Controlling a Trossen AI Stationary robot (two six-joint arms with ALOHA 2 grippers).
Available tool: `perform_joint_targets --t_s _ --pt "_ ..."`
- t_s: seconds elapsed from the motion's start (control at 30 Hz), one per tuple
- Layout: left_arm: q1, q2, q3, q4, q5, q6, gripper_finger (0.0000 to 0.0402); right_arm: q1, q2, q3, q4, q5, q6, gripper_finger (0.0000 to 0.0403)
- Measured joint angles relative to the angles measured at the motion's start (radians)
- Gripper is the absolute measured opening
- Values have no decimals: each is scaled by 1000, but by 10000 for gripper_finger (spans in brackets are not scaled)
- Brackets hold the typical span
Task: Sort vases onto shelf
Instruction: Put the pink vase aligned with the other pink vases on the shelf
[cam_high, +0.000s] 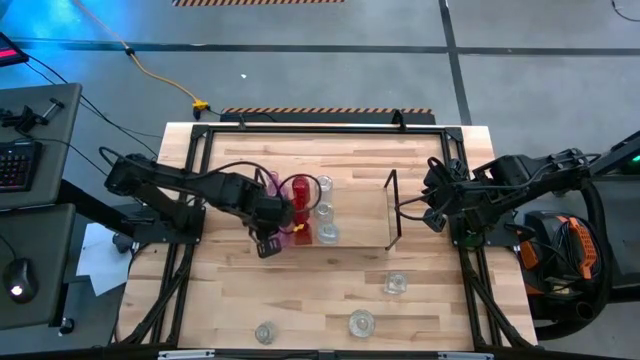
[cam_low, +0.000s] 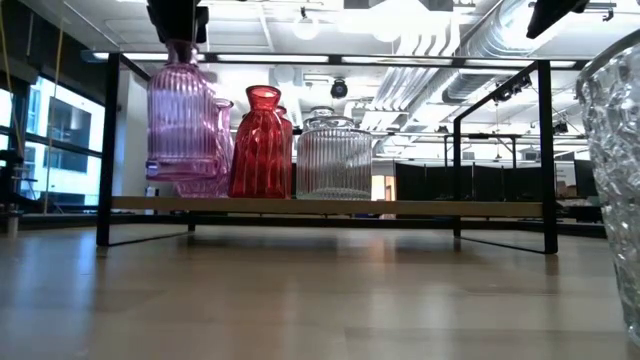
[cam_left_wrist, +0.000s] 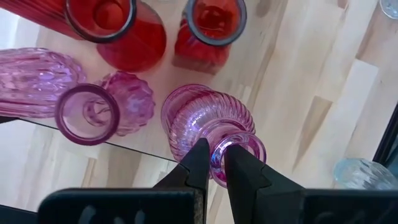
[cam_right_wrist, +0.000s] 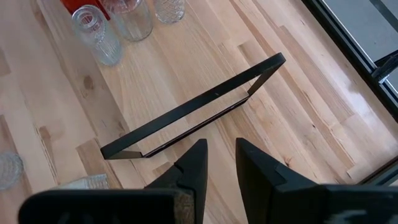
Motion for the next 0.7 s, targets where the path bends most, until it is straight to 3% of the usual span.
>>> perform_joint_targets --t_s 0.7 --pt "12 -2 -60 15 50 -12 21 0 0 0 0 0 0 64"
